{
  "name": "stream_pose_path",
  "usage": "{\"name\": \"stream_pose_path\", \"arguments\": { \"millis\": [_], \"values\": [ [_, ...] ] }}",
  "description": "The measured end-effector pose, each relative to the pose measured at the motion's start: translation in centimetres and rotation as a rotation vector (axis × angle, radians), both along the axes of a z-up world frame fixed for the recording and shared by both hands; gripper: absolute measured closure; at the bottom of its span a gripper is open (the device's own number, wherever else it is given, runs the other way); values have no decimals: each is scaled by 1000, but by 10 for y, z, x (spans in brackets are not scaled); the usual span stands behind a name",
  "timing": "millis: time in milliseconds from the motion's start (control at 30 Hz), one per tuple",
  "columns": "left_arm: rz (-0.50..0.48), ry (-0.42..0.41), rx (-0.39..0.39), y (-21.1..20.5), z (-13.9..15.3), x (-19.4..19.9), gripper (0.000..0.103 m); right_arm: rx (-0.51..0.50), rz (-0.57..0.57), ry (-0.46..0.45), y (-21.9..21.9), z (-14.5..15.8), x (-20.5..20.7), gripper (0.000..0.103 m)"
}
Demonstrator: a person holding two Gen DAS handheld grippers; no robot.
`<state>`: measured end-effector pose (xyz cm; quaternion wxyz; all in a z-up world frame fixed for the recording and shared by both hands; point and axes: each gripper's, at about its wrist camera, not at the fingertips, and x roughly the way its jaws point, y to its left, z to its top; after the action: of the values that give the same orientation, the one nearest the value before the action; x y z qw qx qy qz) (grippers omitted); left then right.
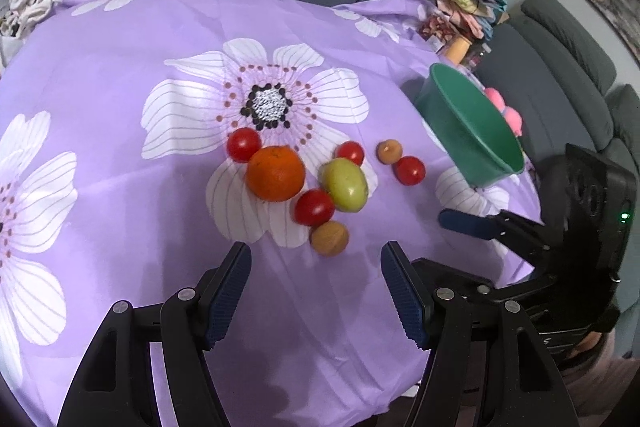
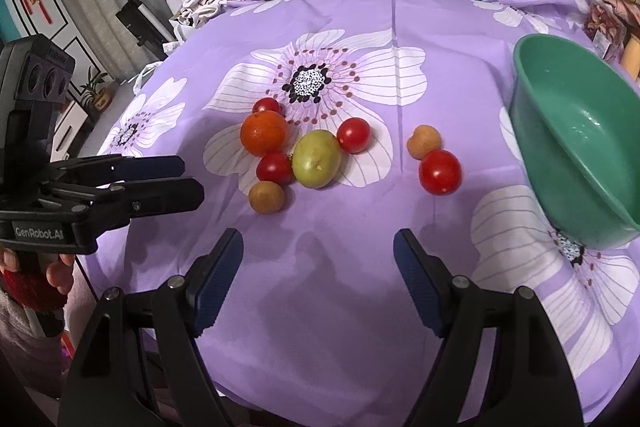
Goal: Organize fruits
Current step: 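Close the left tool on the yellow-green pear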
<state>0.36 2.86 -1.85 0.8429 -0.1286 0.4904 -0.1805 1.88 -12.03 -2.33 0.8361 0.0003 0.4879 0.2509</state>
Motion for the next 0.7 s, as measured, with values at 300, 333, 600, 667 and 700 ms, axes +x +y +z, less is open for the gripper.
{"name": "stream_pose_path", "arguments": {
  "millis": [300, 333, 600, 667, 700],
  "values": [
    [-78, -14, -10, -19, 2, 26, 36, 34, -11, 14, 6, -8, 20, 29],
    [-86, -15, -10, -21, 2, 29, 36, 36, -11, 16, 7, -9, 23, 30],
    [-164, -25, 13, -41, 3, 50, 36, 59, -2, 23, 10, -13, 34, 38],
    [-184, -29, 20, -45, 2, 51, 36, 66, -2, 27, 9, -15, 37, 40],
    [-191, -28, 19, -47, 2, 53, 38, 69, -2, 29, 9, -15, 38, 40]
  ]
}}
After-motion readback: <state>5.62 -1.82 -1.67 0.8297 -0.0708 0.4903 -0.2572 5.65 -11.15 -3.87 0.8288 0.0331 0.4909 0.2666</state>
